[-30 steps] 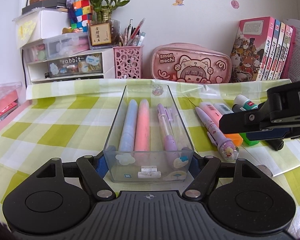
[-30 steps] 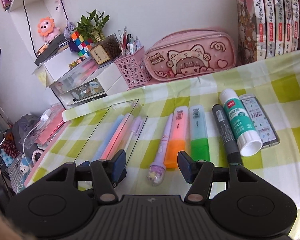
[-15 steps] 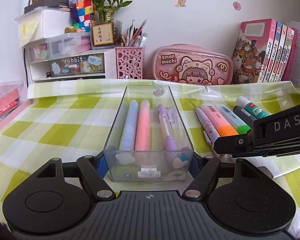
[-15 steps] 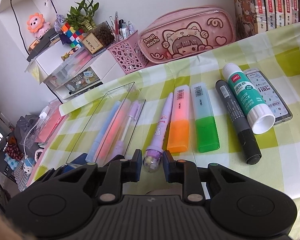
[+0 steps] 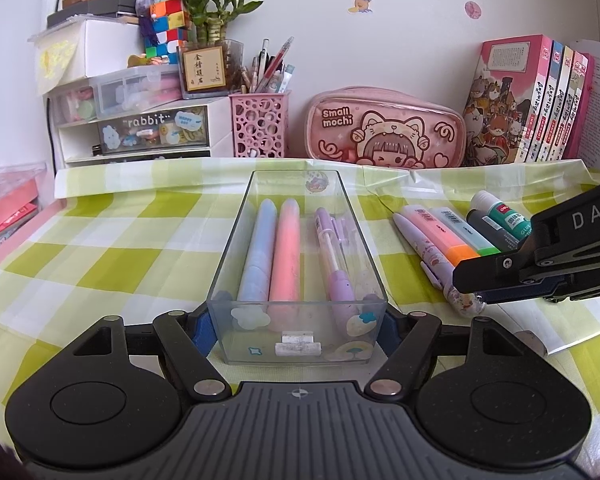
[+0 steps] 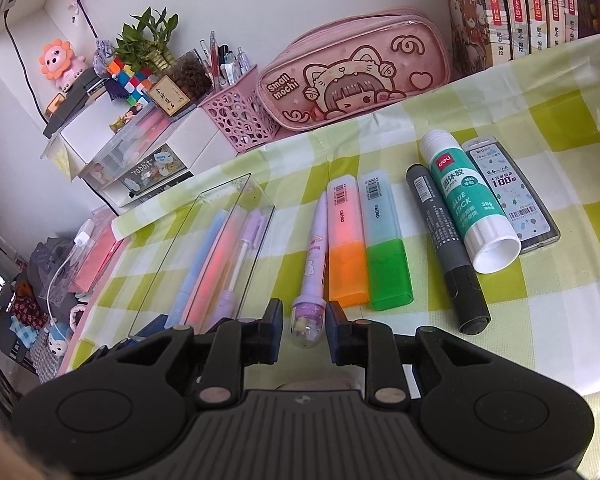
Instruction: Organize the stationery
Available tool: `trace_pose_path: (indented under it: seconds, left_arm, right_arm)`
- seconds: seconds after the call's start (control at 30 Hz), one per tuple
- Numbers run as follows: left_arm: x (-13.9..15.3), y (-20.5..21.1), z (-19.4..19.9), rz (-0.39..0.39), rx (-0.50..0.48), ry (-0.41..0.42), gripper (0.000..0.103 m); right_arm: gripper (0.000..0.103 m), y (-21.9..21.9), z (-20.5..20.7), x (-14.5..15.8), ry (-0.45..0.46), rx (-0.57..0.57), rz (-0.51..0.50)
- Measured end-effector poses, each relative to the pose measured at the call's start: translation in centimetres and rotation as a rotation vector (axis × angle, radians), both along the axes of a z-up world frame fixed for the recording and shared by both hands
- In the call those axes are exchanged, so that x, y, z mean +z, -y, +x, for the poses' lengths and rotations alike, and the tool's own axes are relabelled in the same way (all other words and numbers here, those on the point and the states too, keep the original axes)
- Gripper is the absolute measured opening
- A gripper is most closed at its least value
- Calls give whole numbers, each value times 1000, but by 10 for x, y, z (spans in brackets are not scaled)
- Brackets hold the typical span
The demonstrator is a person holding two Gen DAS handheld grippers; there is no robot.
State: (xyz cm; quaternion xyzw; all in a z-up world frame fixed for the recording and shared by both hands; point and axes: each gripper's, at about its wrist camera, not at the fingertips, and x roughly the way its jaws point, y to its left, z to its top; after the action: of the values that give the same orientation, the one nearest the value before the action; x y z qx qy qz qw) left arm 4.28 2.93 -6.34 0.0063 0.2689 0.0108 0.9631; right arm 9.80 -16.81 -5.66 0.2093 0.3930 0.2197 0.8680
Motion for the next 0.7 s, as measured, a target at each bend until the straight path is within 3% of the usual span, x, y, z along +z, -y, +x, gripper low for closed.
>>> trace_pose_path:
  seconds: [0.4,0.47,0.7]
  left_arm:
    - [0,0,0,-1,0,0,73]
    - [0,0,0,0,0,0,73]
    - [0,0,0,0,1,0,73]
  right_arm:
    - [22,-28,25,3,22,10,-84]
    - [15,-32,31,1,21,6,-110]
    - [13,-27,35,3,-24,8,-81]
